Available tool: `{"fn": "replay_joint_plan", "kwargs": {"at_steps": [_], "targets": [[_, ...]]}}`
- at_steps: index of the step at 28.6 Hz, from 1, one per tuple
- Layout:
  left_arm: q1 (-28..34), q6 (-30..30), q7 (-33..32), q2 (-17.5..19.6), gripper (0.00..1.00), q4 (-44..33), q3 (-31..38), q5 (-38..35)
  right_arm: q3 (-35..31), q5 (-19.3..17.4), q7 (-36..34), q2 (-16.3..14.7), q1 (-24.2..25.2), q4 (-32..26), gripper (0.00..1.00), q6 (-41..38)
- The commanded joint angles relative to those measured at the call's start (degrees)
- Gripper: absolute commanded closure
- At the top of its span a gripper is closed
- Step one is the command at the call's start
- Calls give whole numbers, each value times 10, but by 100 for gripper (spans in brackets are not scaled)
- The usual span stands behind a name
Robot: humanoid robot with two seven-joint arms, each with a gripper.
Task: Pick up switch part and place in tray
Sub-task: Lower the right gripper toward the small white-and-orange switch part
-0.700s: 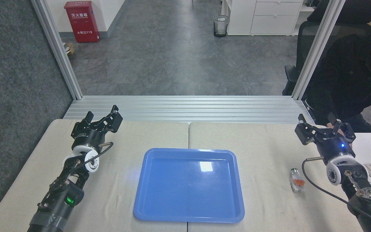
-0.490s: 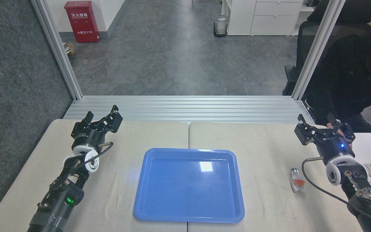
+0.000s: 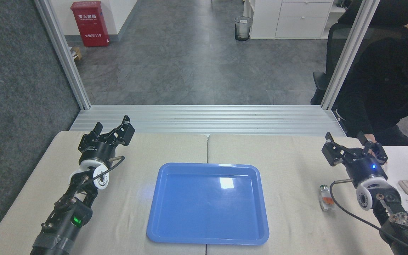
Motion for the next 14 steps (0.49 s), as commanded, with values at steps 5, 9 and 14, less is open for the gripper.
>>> {"fn": "replay_joint_plan", "kwargs": {"at_steps": [5, 9, 14], "targets": [[0, 0, 0, 0, 0, 0, 0, 0, -6, -2, 0, 8, 10, -1, 1, -1], [0, 0, 0, 0, 0, 0, 0, 1, -7, -2, 0, 4, 9, -3, 1, 0], [0, 0, 0, 0, 0, 0, 0, 1, -8, -1, 0, 1, 9, -5, 1, 2]]}}
